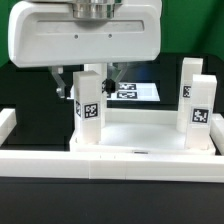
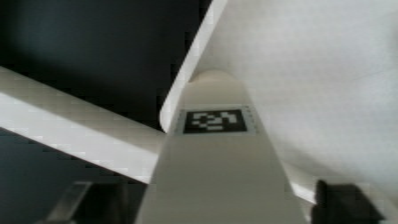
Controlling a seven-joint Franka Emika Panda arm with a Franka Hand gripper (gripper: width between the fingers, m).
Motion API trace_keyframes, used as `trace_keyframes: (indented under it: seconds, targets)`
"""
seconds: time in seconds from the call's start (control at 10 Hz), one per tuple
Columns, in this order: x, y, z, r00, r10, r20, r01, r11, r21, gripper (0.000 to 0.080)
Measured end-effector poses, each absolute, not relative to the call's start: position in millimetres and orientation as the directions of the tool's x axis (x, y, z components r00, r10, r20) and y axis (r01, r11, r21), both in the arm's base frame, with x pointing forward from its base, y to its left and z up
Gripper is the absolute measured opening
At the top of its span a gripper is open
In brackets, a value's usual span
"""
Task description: Assemble desk
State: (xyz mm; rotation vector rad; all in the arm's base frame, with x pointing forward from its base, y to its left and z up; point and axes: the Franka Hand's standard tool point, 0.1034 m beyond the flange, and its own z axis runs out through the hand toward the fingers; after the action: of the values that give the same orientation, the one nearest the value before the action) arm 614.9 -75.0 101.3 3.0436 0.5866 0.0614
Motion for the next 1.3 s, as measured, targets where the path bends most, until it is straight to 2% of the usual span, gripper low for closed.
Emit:
trace_keyframes:
  seconds: [0.1,0.2,0.4,0.7,0.8,1.3]
  targets:
    - [614.9,-75.2,101.3,0.931,0.364,0.031,0.363,-0.931,0.048,0.0382]
    - [614.9,-75.1,101.3,0.94,0.341,0.033,0.339,-0.94,0.047,0.0288]
    - [614.9,-75.1,101.3,0.948,0.315,0.034,0.314,-0.949,0.044,0.0288]
    - [613.7,-75.9,101.1,0.997,0.074,0.039,0.073,-0.997,0.029,0.0288]
    - [611.8,-78.5,100.8,0.999,-0.016,0.028,-0.017,-1.0,0.008,0.0288]
    - [606.4,-79.5,100.1,0.932,-0.362,0.003,-0.362,-0.932,-0.025,0.029]
